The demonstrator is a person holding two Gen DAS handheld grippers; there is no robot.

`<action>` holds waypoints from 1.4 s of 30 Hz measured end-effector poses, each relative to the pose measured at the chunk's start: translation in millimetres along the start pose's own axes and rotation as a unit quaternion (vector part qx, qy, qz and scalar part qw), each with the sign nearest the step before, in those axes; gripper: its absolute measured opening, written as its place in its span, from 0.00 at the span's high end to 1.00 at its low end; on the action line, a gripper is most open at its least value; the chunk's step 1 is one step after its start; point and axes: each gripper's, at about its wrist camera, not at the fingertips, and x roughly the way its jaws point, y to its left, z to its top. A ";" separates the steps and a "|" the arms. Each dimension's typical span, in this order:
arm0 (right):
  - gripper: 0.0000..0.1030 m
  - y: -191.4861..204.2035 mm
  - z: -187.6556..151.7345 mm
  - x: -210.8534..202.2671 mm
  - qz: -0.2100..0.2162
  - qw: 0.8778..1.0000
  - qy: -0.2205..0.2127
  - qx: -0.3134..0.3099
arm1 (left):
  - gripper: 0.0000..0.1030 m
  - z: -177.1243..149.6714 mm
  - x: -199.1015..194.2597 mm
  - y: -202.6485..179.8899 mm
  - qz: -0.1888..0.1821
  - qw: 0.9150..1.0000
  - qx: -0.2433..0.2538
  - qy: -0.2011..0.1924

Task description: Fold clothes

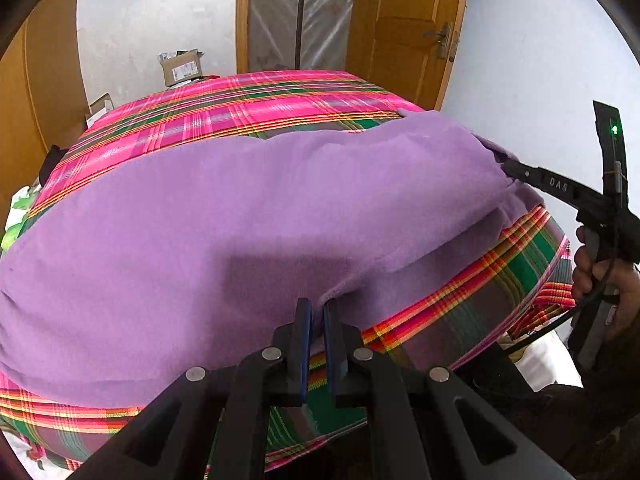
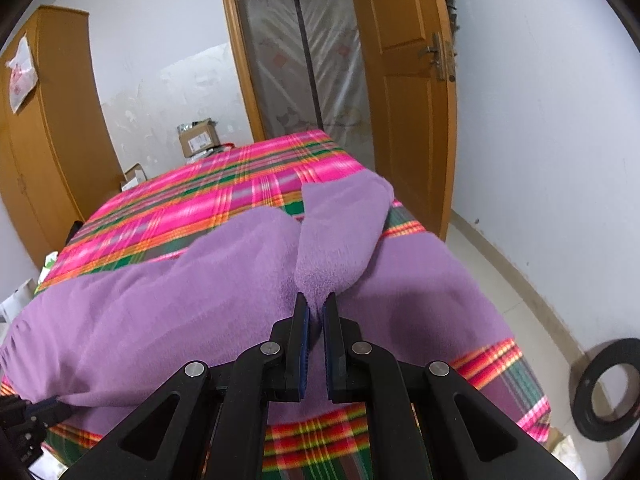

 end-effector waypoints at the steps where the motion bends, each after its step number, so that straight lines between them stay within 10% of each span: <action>1: 0.94 -0.8 -2.6 0.4 -0.001 1.000 0.002 0.001 | 0.94 -0.4 1.0 0.6 0.000 1.000 0.001 0.001; 42: 0.74 -19.6 -6.5 -16.3 -0.002 1.000 0.028 -0.013 | 0.87 46.4 40.0 -47.9 -0.119 0.991 0.055 0.024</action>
